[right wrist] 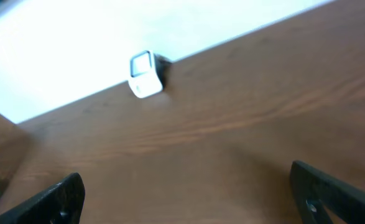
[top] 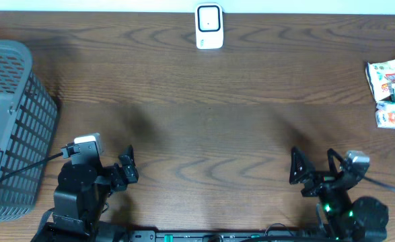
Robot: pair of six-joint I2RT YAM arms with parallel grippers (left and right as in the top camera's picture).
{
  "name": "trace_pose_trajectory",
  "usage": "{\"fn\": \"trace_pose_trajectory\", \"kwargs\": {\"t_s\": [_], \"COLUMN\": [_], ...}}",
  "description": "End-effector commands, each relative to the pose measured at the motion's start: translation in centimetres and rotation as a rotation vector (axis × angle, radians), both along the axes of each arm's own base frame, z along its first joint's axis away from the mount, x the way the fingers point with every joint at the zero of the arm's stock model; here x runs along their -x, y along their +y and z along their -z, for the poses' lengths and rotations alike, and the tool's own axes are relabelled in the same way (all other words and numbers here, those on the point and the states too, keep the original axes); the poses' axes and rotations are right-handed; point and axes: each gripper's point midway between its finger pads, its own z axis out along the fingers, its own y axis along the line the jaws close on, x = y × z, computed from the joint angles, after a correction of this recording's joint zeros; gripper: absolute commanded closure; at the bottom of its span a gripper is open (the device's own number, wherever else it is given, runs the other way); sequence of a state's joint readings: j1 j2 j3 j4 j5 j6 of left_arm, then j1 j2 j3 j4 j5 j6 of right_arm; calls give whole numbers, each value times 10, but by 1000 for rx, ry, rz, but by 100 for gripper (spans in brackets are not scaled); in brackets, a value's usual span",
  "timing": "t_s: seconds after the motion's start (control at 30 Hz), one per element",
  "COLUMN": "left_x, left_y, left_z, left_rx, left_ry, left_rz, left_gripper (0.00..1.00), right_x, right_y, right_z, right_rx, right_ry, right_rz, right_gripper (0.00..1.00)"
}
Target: Scan the item barcode
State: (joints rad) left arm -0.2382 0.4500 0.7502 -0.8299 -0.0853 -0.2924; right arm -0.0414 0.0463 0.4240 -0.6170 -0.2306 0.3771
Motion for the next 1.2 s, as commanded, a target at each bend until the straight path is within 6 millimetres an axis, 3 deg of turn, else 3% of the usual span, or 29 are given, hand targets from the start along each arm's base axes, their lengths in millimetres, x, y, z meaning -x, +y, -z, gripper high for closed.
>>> {"fn": "trace_pose_trajectory", "kwargs": {"t_s": [0.0, 0.43, 0.9, 1.17], "left_x": [0, 0, 0, 0], "left_y": [2, 2, 2, 2], "left_z": [-1, -1, -1, -1], "left_rx": [-3, -3, -3, -3], "left_ry": [-4, -4, -4, -4], "left_rz": [-14, -14, -14, -14], "left_gripper": [3, 2, 3, 2], "right_x": [1, -12, -44, -43], "right_y": [5, 10, 10, 12], "right_z": [0, -7, 33, 34], "right_rx": [16, 60, 82, 126], "right_ry": [-32, -144, -287, -292], "right_rz": [-34, -63, -63, -80], "right_gripper": [1, 1, 1, 1]}}
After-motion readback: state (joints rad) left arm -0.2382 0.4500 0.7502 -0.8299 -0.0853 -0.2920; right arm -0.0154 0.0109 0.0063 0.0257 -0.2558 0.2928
